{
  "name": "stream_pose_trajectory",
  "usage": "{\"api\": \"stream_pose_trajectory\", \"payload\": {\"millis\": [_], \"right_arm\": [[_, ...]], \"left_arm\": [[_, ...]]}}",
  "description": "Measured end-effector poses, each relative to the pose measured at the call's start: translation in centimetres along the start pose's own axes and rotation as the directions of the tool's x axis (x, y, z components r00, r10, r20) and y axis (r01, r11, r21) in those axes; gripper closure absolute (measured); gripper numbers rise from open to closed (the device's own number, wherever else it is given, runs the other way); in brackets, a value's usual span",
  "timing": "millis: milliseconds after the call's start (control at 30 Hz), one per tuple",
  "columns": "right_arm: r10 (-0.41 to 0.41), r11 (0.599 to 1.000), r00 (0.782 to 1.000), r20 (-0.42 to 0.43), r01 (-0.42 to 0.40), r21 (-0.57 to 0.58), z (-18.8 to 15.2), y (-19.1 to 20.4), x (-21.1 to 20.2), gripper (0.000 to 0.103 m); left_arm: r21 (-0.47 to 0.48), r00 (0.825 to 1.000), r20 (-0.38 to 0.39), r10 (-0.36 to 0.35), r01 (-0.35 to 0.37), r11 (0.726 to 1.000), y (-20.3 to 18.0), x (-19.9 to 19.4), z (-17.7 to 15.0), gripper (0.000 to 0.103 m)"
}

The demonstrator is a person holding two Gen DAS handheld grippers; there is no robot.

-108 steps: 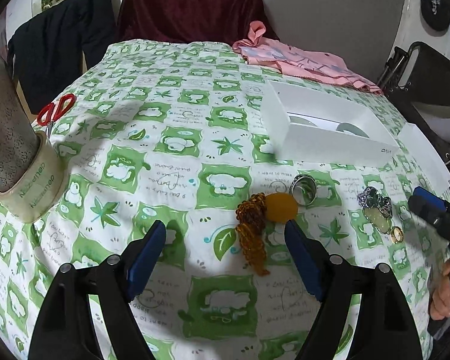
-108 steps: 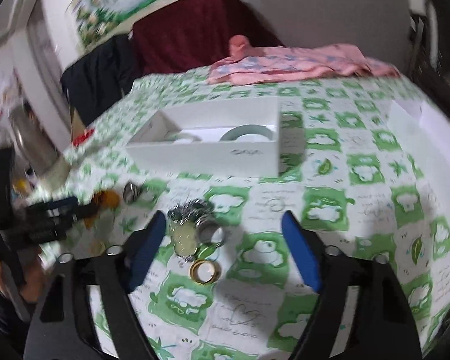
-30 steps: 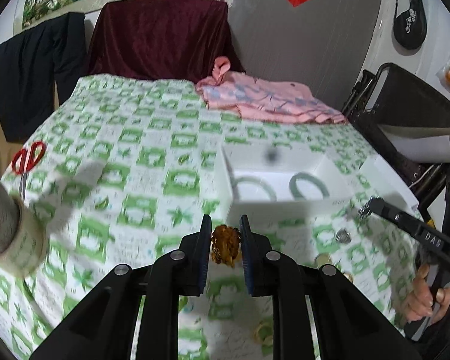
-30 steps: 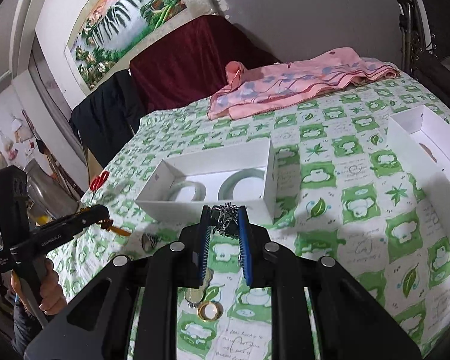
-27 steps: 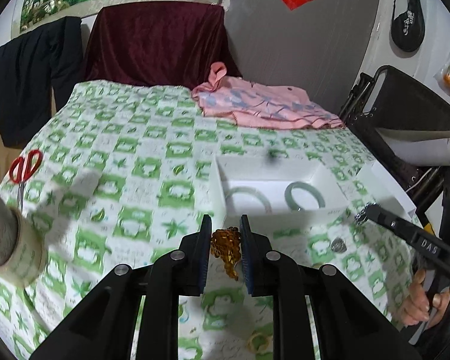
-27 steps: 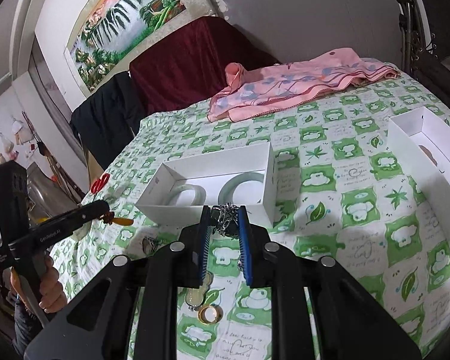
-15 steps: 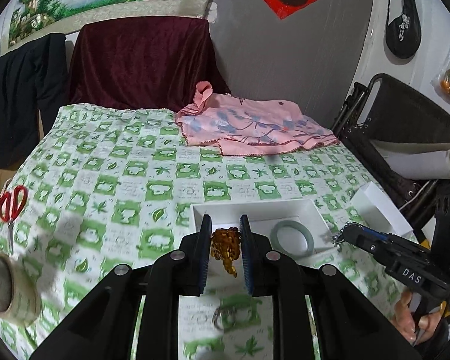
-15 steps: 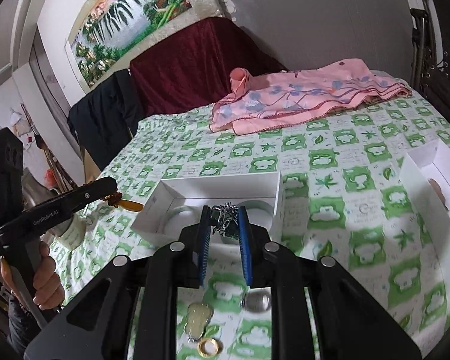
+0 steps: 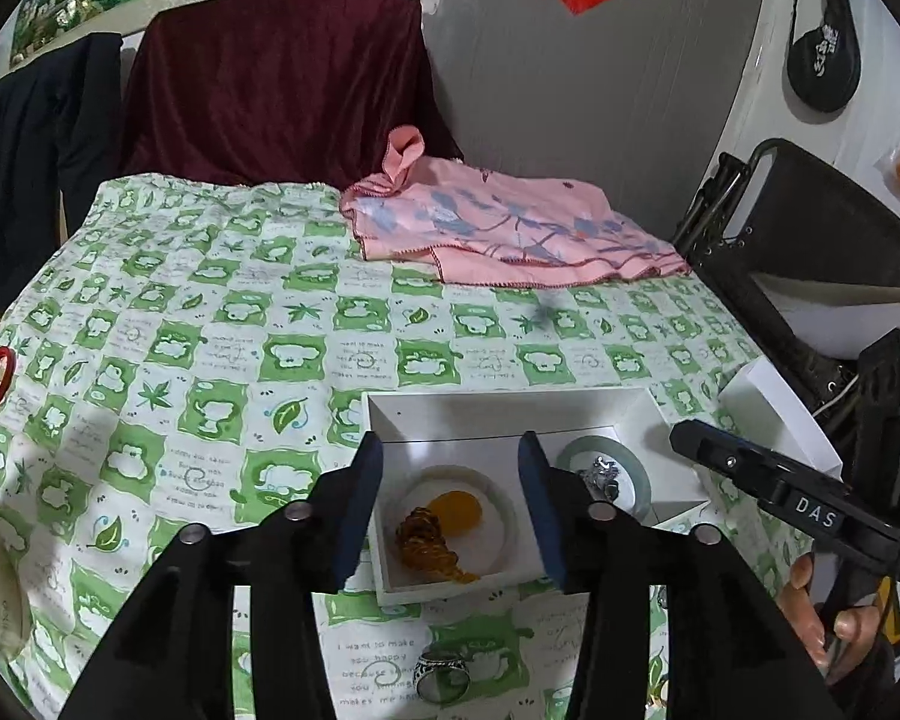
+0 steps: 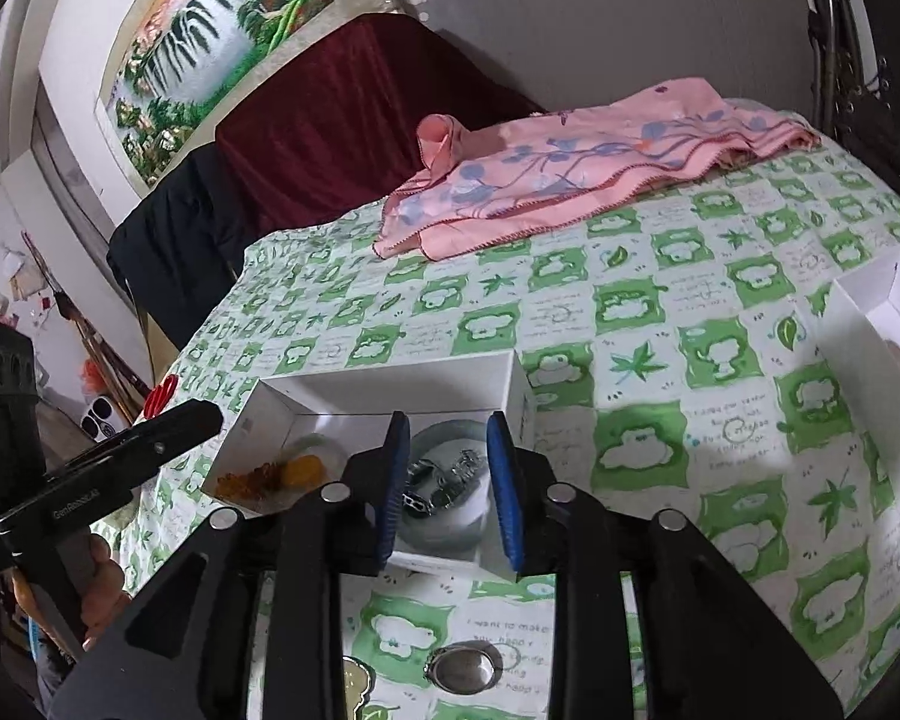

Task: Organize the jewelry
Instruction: 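Drop the amber bracelet into the white bangle while the right tool drops charms into the jade bangle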

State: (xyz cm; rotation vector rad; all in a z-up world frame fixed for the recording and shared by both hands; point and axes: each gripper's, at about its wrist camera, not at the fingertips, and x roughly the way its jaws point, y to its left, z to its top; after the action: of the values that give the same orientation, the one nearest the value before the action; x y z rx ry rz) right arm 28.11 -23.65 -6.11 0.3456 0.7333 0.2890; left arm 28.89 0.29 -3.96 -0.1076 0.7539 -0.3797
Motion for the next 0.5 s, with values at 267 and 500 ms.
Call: {"api": "stream_pose_trajectory", "payload": {"millis": [267, 500], "right_arm": [[-0.022, 0.999, 0.999, 0.034, 0.021, 0.044, -0.8, -1.3, -0.9, 0.056], [-0.068, 0.997, 0.996, 0.058, 0.066, 0.038, -1.3, -1.4, -1.3, 0.039]], "left_arm": [[-0.042, 0.997, 0.016, 0.073, -0.072, 0.997, 1.7, -0.7, -0.9, 0.035], [-0.107, 0.994, 0.006, 0.107, -0.106, 0.989, 3.7, -1.0, -1.7, 0.029]]}}
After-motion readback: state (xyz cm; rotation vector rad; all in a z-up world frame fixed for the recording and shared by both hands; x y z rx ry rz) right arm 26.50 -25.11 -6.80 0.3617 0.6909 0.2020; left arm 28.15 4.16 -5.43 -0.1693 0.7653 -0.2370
